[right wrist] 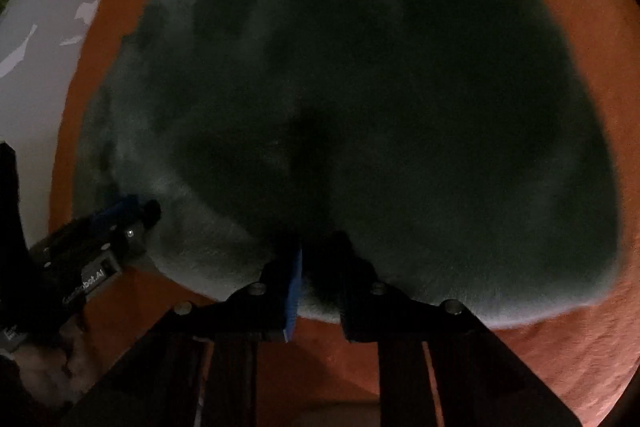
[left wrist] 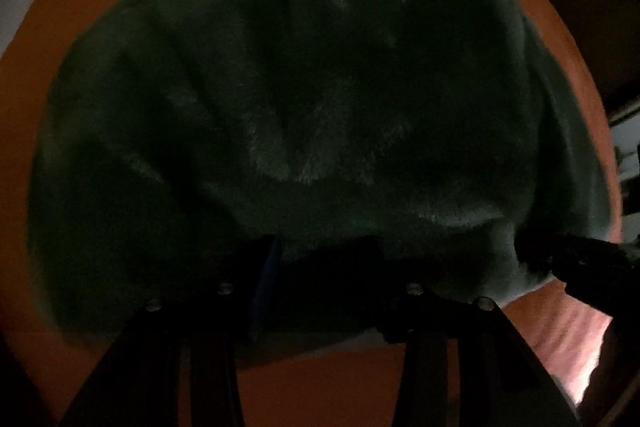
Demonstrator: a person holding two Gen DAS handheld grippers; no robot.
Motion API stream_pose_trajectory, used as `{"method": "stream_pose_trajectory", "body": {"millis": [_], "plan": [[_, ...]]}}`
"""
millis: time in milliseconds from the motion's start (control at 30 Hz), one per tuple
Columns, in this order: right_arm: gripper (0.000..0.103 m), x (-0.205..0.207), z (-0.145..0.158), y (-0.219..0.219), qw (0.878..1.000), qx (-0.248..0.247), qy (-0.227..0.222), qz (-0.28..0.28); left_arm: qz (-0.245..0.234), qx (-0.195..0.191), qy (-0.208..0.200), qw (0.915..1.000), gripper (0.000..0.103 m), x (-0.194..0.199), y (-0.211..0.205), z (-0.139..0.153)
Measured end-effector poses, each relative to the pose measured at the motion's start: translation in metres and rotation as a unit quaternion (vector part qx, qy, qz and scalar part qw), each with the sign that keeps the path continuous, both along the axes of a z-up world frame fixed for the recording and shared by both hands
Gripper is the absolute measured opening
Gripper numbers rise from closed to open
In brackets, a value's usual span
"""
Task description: Fold clothes
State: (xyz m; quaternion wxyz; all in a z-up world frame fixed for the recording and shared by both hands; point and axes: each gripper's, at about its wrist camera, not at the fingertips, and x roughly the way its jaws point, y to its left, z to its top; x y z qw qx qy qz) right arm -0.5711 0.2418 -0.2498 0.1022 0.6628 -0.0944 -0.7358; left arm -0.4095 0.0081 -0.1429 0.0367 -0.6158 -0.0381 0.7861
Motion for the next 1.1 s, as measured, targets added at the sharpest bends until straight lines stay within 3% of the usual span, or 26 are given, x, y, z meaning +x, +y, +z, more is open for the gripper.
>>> {"method": "stream_pose_trajectory", "body": {"millis": [67,100,233,367,400,467,500,600,767,800,833,867,900,967,1000,1100], "plan": [[0.010,-0.002,-0.008,-0.004,1.000,0.006,-0.006,0.003,-0.017,-0.033,0.000,0.9993,0.044,-0.003,0.015,0.002],[0.010,-0.001,0.000,-0.006,1.000,0.011,-0.006,0.006,-0.010,-0.031,-0.008,0.9994,0.043,-0.004,0.016,0.007],[0.010,0.002,0.026,-0.010,1.000,0.005,-0.011,0.008,0.023,0.032,-0.005,0.9992,0.042,0.003,0.015,0.040],[0.011,0.004,0.029,-0.035,0.999,-0.025,-0.013,0.021,-0.001,0.057,0.027,0.9980,0.042,0.010,0.041,0.059],[0.011,0.004,0.029,-0.043,0.999,-0.027,-0.009,0.028,-0.013,0.056,0.037,0.9977,0.036,0.012,0.050,0.062],[0.009,0.003,0.018,-0.052,1.000,-0.013,-0.006,0.028,-0.016,0.026,0.015,0.9994,0.037,0.008,0.045,0.042],[0.009,0.002,0.010,-0.054,1.000,-0.007,-0.010,0.027,-0.008,0.023,-0.019,0.9995,0.040,0.004,0.043,0.017],[0.006,-0.001,-0.016,-0.053,1.000,-0.013,-0.018,0.019,-0.004,0.026,-0.009,0.9996,0.040,0.000,0.042,-0.008],[0.006,0.001,-0.009,-0.051,1.000,-0.005,-0.014,0.026,-0.009,0.005,-0.011,0.9999,0.040,0.005,0.047,0.011],[0.001,0.002,-0.003,-0.046,1.000,0.005,-0.009,0.026,-0.006,-0.012,-0.002,0.9999,0.040,0.009,0.039,0.017],[0.000,0.004,0.002,-0.035,1.000,0.018,-0.002,0.021,0.000,-0.034,0.003,0.9994,0.037,0.013,0.027,0.017],[0.000,0.006,0.004,-0.022,0.999,0.031,0.006,0.012,0.008,-0.029,0.001,0.9996,0.021,0.015,0.014,0.014],[0.000,0.007,0.000,-0.006,1.000,0.013,-0.003,-0.004,0.025,0.003,-0.012,0.9996,0.002,0.018,-0.009,0.006],[0.000,0.008,-0.013,0.024,0.997,-0.053,-0.038,-0.043,0.053,0.035,-0.025,0.9976,0.004,0.020,-0.035,0.000],[0.000,0.009,-0.015,0.034,0.995,-0.073,-0.049,-0.056,0.063,0.033,-0.025,0.9972,0.004,0.021,-0.043,0.003],[0.000,0.013,-0.003,0.038,0.997,-0.047,-0.032,-0.043,0.067,-0.044,-0.004,0.9968,0.003,0.025,-0.055,0.014]]}}
